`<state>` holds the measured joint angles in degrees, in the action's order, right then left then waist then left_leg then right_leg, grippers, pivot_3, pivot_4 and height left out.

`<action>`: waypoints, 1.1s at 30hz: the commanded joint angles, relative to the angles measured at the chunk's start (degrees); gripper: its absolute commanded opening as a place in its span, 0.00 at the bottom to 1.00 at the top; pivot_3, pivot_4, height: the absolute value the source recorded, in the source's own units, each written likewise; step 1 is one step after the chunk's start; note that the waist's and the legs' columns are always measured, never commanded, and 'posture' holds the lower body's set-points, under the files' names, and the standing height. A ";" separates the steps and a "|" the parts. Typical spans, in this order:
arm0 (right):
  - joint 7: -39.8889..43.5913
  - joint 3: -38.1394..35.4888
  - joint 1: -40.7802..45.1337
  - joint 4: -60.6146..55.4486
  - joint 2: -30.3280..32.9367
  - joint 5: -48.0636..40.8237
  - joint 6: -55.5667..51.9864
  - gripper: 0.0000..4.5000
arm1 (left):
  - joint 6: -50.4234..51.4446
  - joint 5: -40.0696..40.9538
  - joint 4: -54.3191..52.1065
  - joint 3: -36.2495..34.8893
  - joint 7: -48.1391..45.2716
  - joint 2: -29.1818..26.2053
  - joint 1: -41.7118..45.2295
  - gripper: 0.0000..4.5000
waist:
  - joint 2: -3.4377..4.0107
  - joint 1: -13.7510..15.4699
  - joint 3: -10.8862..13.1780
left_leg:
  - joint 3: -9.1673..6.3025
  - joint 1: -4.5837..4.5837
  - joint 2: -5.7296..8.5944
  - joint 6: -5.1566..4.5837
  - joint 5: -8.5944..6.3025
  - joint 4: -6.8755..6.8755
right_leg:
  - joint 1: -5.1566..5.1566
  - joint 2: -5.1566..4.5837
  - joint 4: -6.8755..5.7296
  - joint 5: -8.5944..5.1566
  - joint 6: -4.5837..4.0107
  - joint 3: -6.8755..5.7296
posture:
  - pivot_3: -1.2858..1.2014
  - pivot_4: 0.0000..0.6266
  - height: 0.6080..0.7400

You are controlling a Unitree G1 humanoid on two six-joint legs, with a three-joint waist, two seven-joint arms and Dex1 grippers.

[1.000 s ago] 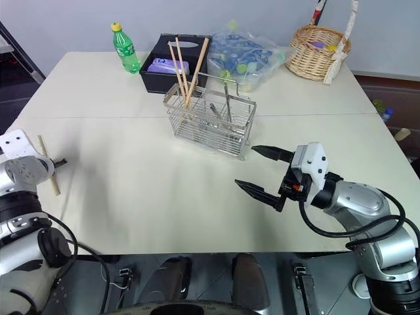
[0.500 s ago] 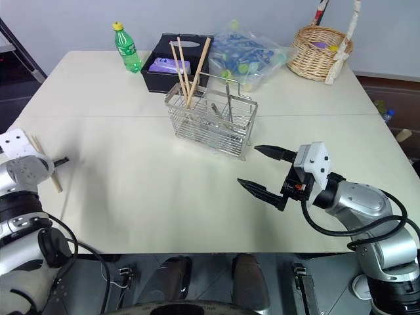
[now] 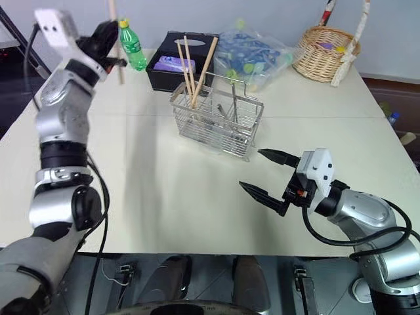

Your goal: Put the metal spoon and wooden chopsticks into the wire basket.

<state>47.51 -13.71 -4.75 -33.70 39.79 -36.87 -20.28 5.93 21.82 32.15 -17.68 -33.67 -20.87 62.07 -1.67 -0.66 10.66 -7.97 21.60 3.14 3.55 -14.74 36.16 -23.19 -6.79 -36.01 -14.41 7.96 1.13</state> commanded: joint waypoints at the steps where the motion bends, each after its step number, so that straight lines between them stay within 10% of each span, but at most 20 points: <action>1: -1.10 -1.15 -1.08 -2.48 -0.97 0.58 2.03 1.00 | -2.98 5.24 1.30 -0.59 -9.32 1.25 4.46 0.01 | 0.00 -0.38 0.00 | 0.00 -0.03 -0.01 -0.03 -0.01 0.00 | 0.00 0.00 -0.03 0.00 0.00 0.00 | 0.52 0.24 1.00; 33: -6.66 2.14 -1.20 -3.58 -5.17 4.13 3.28 1.00 | -9.03 5.82 13.33 1.18 -15.39 13.25 -0.33 0.01 | -0.02 -0.10 0.02 | -0.05 -0.09 0.00 -0.07 -0.02 0.07 | 0.09 0.04 -0.09 0.00 0.02 0.00 | 0.52 0.24 1.00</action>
<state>40.98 -11.26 -6.25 -34.79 34.84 -32.33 -18.00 -1.83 27.90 47.33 -16.77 -49.38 -7.67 61.24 -1.69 -0.77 10.68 -8.01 21.51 3.15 3.48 -14.76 36.23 -23.10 -6.75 -36.10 -14.41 7.98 1.14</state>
